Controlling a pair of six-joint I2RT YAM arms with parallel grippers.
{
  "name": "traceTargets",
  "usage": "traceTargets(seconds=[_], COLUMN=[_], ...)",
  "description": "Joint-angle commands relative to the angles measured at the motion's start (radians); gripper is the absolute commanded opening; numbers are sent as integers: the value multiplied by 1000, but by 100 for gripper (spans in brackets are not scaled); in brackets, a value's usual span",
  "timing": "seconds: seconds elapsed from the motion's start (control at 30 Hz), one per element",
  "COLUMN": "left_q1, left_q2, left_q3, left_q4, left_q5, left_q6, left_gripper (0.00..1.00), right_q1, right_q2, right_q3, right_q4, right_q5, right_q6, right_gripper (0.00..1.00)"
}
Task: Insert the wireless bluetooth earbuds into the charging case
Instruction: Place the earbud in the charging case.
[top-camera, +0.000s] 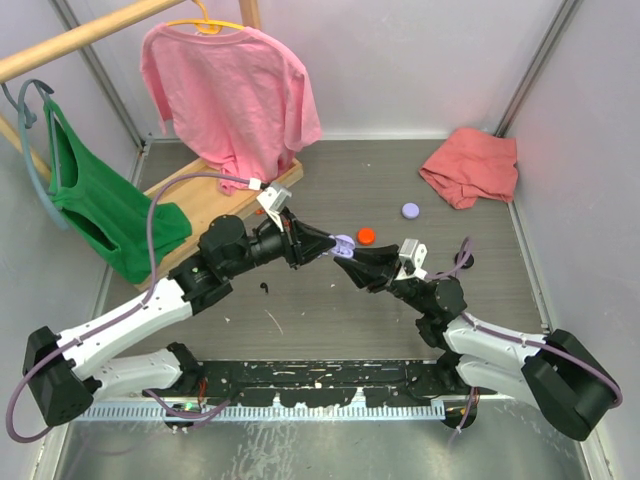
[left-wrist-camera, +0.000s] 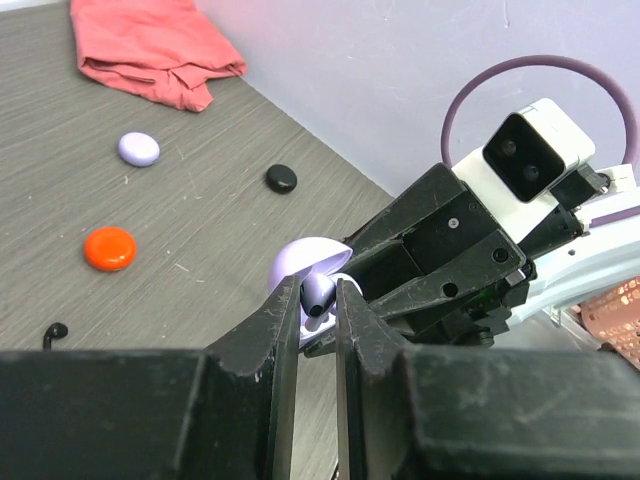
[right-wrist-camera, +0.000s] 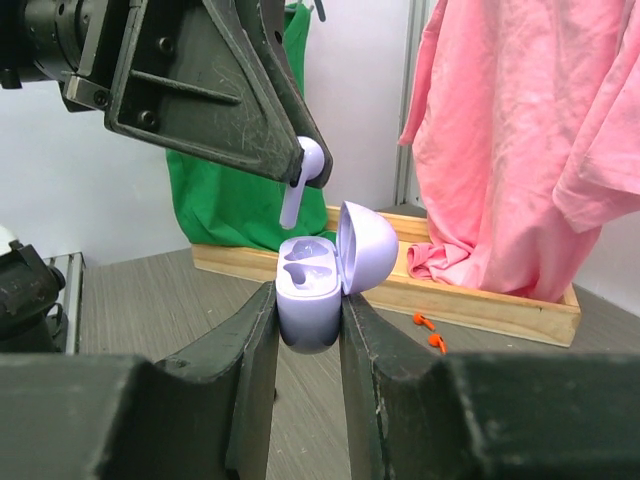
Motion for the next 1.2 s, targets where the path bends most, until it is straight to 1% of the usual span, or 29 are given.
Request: traceTargets(seconds=[0.0, 0.5, 0.73, 1.03, 1.07, 1.1, 1.17], left_q1=[-4, -4, -3, -3, -4, -4, -4], left_q2=[9, 29, 29, 14, 12, 9, 3], left_q3=[-3, -28, -49, -50, -48, -47, -46], left_q4=[131, 155, 165, 110, 103, 100, 94], left_q5=[38, 57, 62, 23, 21, 20, 16], left_q6=[-35, -67, -85, -52, -48, -46, -42], left_gripper=[17, 17, 19, 30, 33, 38, 42], right_q1=[7, 9, 7, 8, 8, 9, 8], right_q2=[9, 4, 1, -8, -8, -10, -11], right_q3=[46, 38, 36, 27, 26, 25, 23], right_q4=[107, 124, 128, 128, 128, 128, 128], right_q5=[-20, -6, 0, 4, 3, 4, 6], right_q6=[-12, -15, -16, -15, -16, -16, -18], right_gripper=[2, 2, 2, 2, 2, 2, 2])
